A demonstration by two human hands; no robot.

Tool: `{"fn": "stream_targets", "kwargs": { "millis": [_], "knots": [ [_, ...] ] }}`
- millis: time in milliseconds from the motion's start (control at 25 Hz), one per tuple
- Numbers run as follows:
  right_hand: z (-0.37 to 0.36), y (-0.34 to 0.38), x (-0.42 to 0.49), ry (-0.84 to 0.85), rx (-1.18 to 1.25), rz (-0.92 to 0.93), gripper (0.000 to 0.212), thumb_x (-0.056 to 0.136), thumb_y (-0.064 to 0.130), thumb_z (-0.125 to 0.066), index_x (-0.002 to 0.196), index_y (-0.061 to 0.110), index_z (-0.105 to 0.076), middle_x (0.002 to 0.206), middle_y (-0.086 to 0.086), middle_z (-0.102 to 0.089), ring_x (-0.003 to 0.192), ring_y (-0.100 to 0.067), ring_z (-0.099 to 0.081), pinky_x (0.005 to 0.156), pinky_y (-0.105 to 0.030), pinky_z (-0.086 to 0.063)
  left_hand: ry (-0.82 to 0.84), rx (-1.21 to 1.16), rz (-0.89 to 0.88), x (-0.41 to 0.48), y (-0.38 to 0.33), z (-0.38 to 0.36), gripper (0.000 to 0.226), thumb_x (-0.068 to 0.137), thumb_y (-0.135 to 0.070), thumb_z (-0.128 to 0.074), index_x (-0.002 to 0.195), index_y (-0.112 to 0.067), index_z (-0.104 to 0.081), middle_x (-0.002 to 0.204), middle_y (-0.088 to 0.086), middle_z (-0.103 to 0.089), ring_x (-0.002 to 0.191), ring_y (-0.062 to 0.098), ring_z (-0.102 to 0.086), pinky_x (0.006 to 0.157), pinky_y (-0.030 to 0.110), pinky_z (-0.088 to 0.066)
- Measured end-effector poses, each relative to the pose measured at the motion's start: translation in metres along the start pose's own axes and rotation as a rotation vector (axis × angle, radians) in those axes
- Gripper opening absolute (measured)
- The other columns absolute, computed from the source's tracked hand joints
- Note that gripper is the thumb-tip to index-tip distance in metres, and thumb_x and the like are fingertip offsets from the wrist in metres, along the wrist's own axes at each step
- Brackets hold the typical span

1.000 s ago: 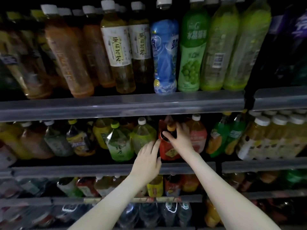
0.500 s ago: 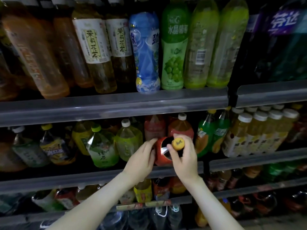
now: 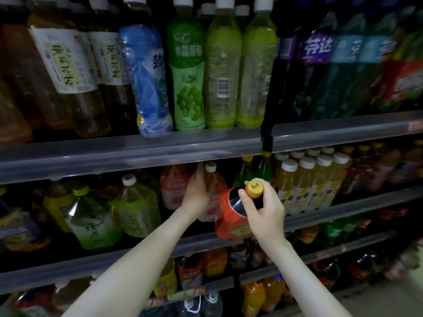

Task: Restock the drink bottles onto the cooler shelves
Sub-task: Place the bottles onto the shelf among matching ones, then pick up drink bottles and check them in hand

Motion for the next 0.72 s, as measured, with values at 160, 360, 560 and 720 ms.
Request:
{"fn": "stream_targets", "kwargs": {
  "millis": [160, 360, 560, 720],
  "knots": [
    [0.02, -0.006, 0.008, 0.011, -0.001, -0.032, 0.024, 0.088, 0.039, -0.058, 0.102, 0.02, -0.057, 0.095, 0.015, -0.058, 0.094, 0.013, -0.052, 0.081, -0.002, -0.036, -0.156, 0.136, -0.048, 0.014, -0.014, -0.013, 0.039, 0.09, -0.027, -0.062, 0.119, -0.002, -0.057, 0.114, 0.022, -0.055, 0.106, 0.038, -0.053, 0.088, 0.036, -0.042],
    [0.031, -0.017, 0.007, 0.024, -0.017, -0.048, 0.022, 0.086, 0.038, -0.057, 0.1, 0.021, -0.057, 0.093, 0.014, -0.059, 0.092, 0.011, -0.054, 0.079, -0.003, -0.038, -0.247, 0.117, -0.153, -0.031, -0.01, 0.008, 0.033, 0.087, -0.013, -0.066, 0.112, 0.005, -0.058, 0.104, 0.022, -0.057, 0.092, 0.036, -0.057, 0.072, 0.025, -0.037],
    [0.007, -0.02, 0.008, 0.144, -0.006, -0.043, 0.029, 0.09, 0.031, -0.06, 0.108, 0.009, -0.058, 0.1, 0.004, -0.058, 0.094, -0.001, -0.052, 0.085, -0.003, -0.036, -0.285, 0.071, -0.082, -0.034, 0.006, 0.038, 0.022, 0.083, 0.005, -0.058, 0.105, 0.003, -0.059, 0.103, 0.015, -0.054, 0.098, 0.033, -0.052, 0.074, 0.015, -0.028],
    [-0.021, -0.013, 0.021, 0.189, 0.014, -0.056, 0.02, 0.093, 0.023, -0.06, 0.107, 0.011, -0.054, 0.098, 0.003, -0.054, 0.09, -0.001, -0.048, 0.081, -0.002, -0.034, -0.294, 0.137, -0.079, -0.035, 0.02, 0.055, 0.023, 0.08, 0.007, -0.056, 0.103, 0.005, -0.059, 0.101, 0.021, -0.055, 0.094, 0.036, -0.052, 0.073, 0.018, -0.028]
  ]
}}
Point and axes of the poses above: each hand's wrist, its own x-axis towards the middle knuckle, its own z-axis out of the back of the hand, y = z × x, the point moved 1 cm from there along x, towards the middle knuckle
